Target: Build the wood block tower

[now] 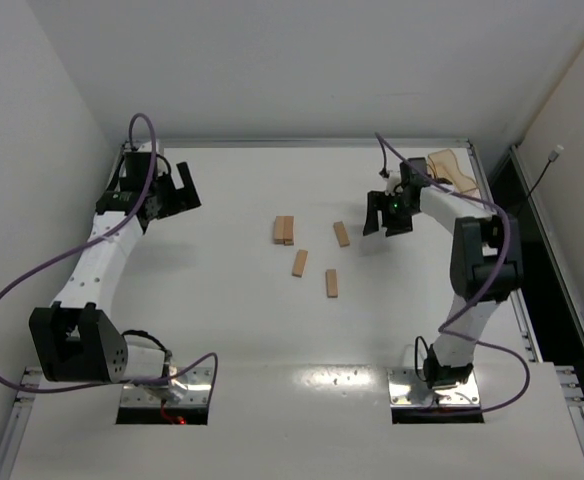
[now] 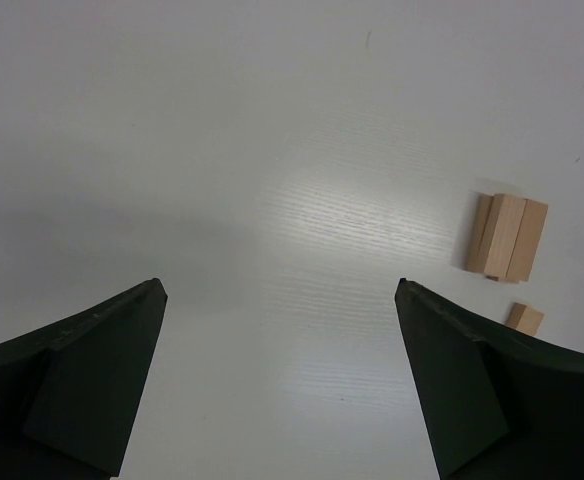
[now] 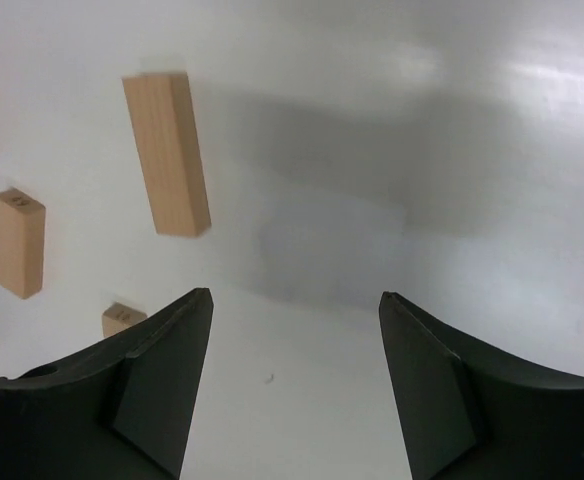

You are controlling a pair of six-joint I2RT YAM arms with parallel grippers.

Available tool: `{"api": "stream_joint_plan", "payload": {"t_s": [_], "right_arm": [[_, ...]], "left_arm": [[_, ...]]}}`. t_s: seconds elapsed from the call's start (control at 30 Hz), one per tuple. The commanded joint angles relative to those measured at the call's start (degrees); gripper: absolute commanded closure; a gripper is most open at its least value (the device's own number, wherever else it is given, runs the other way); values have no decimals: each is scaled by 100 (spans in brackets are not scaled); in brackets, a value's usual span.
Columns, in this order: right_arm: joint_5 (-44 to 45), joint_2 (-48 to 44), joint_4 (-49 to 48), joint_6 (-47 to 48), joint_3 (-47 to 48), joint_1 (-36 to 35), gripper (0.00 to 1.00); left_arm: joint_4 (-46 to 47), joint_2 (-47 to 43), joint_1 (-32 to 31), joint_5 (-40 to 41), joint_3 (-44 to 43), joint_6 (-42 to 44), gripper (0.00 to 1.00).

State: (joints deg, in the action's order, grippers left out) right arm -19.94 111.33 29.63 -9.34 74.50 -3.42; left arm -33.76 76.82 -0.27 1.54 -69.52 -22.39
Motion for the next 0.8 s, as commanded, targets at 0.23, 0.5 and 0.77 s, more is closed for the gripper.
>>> {"api": "stream_joint_plan", "payload": {"t_s": [0.23, 0.5, 0.77], "right_arm": [[1625, -2132, 606, -1745, -1682, -1299, 42], [2337, -2607, 176, -2615, -2273, -1996, 47], [2205, -1896, -308, -2748, -1887, -2418, 47]], "left_arm": [[203, -281, 80, 162, 184, -300, 1], [203, -466, 80, 110, 184, -301, 1], [203, -826, 80, 110, 474, -354, 1]]}}
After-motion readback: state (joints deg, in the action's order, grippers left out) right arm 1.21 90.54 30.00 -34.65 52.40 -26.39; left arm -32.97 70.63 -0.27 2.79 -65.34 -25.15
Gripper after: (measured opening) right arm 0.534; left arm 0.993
